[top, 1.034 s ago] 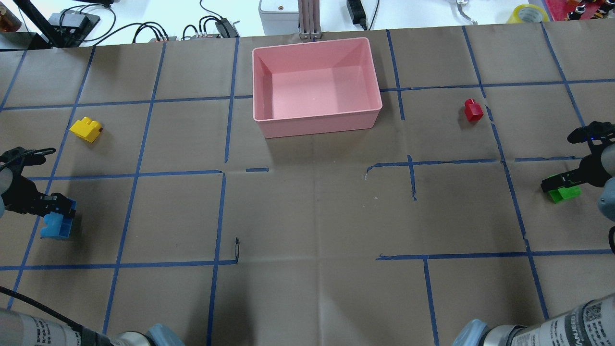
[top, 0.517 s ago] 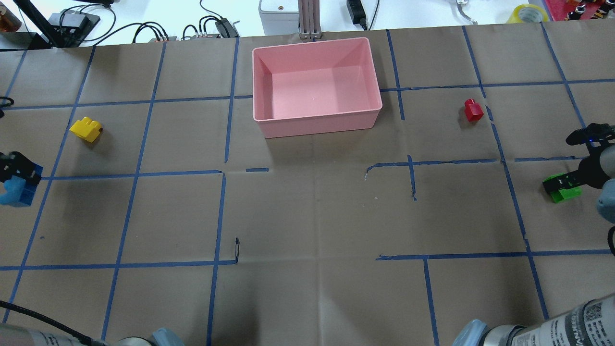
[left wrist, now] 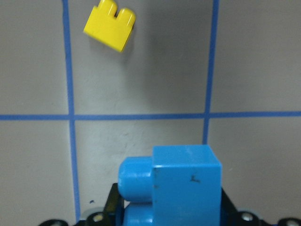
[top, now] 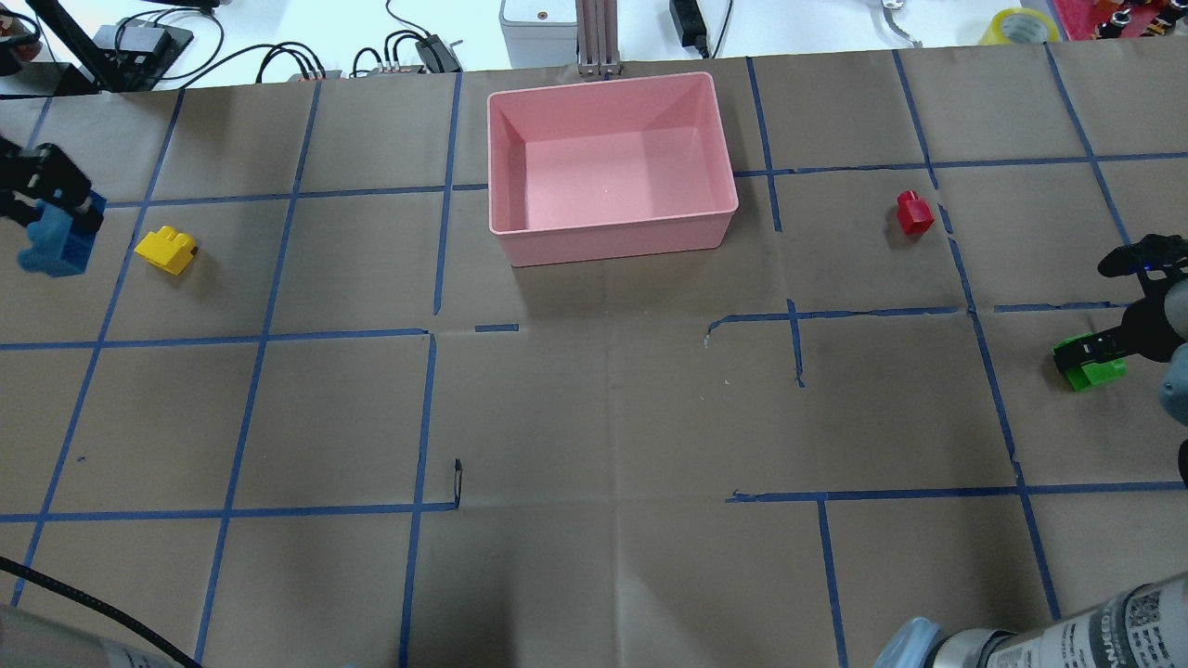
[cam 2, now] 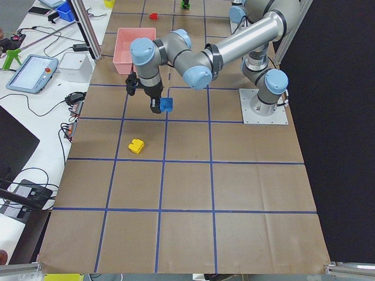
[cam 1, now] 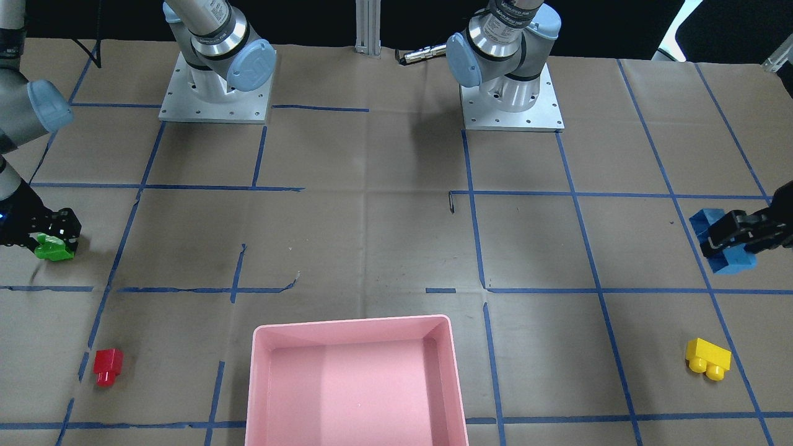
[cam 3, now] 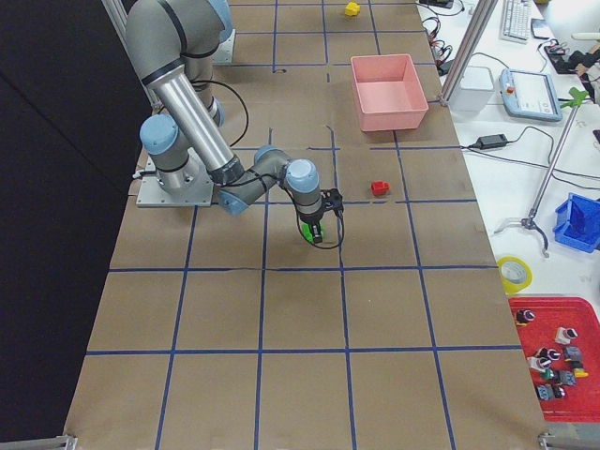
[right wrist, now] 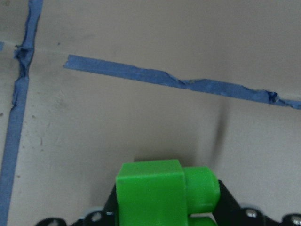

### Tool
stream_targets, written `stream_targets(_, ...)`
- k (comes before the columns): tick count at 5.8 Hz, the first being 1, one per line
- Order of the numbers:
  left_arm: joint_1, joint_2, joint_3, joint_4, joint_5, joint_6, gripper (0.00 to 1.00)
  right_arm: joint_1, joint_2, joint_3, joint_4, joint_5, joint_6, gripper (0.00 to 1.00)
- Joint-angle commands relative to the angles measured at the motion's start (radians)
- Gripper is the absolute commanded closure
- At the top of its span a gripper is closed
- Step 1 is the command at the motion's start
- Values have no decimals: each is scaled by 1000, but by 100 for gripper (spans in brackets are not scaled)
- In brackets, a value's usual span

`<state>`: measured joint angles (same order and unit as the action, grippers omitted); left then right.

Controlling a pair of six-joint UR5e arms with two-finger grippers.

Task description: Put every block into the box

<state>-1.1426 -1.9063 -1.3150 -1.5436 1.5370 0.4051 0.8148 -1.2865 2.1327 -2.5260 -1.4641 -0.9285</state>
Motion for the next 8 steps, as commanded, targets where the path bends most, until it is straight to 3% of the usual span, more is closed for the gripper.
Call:
stream_targets(1,-222,-121,212,-9,-5,-245,80,10,-136,-122,321,2,19,93)
stream_targets(2,-343,-202,330,-12,-3,-388,80,47,-161,-229,542,57,49,95)
stream_targets(3,-456,-285,418,-9,-2,-514,80,135,-154,-302,593,156,39,95)
stream_targets(4,-550,-377,494,0,-6,-648,80,303,-121,-321,564,266,-72,95)
stream_targets(5,-598,-455,499,52,-2,-682,80,448,-29,-380,444,353,-69,96)
stream_targets(6,-617,-523,500,116,-11,-740,78,574,90,-522,402,452,-40,96)
stream_targets(7,-630,-545,499,143,-12,-752,75,678,184,-654,400,467,-6,96)
stream_targets(8,-628,-534,493,143,-12,-743,40,734,253,-731,332,502,49,96)
